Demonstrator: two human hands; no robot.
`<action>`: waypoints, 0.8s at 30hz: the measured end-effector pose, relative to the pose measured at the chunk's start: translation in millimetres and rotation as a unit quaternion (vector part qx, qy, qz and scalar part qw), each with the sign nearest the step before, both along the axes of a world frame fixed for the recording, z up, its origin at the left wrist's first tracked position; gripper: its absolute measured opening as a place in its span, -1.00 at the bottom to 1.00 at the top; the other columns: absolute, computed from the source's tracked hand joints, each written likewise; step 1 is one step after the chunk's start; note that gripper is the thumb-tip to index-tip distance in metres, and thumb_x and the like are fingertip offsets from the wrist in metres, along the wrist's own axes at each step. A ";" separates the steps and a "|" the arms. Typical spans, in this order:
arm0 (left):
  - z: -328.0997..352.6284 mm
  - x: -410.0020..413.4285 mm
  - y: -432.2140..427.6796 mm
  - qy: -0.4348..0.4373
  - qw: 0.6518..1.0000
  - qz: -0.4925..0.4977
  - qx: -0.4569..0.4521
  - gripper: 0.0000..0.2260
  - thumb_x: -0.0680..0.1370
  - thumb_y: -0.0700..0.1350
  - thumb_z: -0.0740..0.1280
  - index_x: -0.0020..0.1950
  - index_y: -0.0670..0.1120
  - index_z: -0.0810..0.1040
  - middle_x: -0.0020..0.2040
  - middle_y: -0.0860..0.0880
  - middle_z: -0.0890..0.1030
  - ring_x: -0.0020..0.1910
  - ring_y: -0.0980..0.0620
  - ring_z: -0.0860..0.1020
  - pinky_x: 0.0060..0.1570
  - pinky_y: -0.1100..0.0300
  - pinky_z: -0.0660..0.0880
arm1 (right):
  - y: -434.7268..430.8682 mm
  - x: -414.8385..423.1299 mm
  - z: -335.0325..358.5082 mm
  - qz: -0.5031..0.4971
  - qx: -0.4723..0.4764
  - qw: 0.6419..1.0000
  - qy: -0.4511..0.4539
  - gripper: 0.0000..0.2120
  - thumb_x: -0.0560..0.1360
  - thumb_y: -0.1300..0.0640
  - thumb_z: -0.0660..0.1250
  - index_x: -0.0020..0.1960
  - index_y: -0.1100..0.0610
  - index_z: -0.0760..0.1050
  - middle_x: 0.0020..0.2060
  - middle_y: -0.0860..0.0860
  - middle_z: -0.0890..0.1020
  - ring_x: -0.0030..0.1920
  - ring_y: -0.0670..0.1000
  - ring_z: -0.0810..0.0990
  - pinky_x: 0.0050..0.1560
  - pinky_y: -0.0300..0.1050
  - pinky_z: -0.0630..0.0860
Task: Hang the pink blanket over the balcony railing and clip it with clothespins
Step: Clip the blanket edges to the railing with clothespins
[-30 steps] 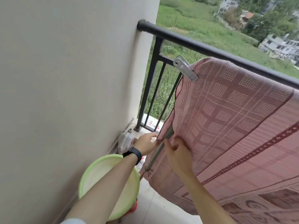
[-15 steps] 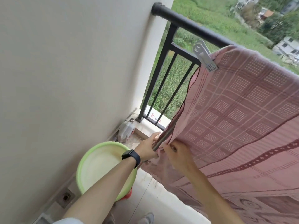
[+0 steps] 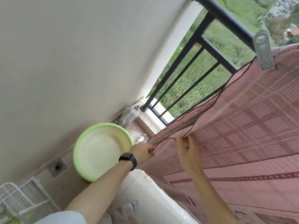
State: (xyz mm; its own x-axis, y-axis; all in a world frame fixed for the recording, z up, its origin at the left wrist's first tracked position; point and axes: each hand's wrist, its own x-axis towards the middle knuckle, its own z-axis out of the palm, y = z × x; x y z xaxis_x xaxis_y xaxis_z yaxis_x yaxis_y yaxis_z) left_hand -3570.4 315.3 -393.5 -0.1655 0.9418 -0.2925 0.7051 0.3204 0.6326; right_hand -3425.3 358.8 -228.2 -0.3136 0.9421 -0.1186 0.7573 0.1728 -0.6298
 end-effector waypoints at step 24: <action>-129.9 11.3 75.3 -0.136 0.956 0.164 0.201 -0.74 0.61 0.10 0.12 0.09 0.04 0.54 -0.14 -0.09 0.66 -0.15 -0.17 0.60 -0.24 -0.02 0.51 | 84.7 -113.8 -129.1 0.369 0.214 0.649 -0.630 -0.74 0.57 0.09 0.22 0.21 0.05 0.55 0.14 0.03 0.57 0.15 0.09 0.53 0.17 -0.01 0.35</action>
State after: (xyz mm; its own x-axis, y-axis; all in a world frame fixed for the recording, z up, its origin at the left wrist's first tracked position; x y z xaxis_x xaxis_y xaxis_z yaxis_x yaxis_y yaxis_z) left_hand -3559.1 390.7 -523.4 -0.4401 0.8979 0.0073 0.4002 0.1889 0.8967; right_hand -3539.1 443.4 -357.3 -0.6069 0.6212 -0.4958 0.2364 0.7367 0.6335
